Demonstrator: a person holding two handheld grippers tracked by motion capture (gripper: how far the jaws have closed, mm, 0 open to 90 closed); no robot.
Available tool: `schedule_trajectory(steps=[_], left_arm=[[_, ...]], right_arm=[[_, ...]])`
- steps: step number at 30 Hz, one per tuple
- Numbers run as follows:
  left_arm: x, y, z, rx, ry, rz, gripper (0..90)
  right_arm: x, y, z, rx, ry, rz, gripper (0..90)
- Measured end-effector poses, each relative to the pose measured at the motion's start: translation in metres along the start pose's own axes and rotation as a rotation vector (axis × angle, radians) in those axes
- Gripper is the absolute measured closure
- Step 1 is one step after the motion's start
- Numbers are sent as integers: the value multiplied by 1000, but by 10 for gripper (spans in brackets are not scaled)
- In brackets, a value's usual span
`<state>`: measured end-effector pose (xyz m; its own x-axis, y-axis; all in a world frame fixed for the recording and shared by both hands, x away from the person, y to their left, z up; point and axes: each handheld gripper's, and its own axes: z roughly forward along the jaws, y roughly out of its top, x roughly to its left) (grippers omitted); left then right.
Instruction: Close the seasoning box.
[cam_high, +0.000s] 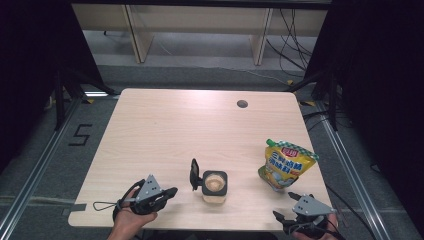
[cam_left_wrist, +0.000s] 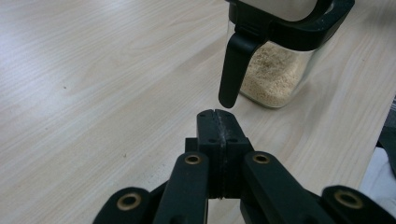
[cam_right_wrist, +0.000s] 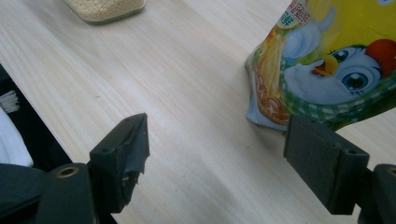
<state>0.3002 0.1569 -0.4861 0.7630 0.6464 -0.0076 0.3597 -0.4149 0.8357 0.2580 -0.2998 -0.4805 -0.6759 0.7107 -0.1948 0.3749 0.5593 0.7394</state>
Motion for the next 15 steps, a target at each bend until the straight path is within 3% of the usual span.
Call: schedule_trajectory(steps=[5, 12, 13, 14, 15], left_arm=[[-3, 12, 1, -26, -7, -7, 894], [-6, 36, 4, -68, -20, 21, 894], [-8, 39, 3, -71, -20, 6, 894], [-8, 45, 2, -78, -23, 44, 894], [-8, 45, 2, -78, -23, 44, 893]], right_arm=[[0, -1, -1, 1, -2, -7, 234], [1, -1, 1, 0, 10, -13, 236], [1, -1, 1, 0, 10, -13, 236], [1, 0, 1, -1, 14, -9, 237], [1, 0, 1, -1, 13, -10, 237]])
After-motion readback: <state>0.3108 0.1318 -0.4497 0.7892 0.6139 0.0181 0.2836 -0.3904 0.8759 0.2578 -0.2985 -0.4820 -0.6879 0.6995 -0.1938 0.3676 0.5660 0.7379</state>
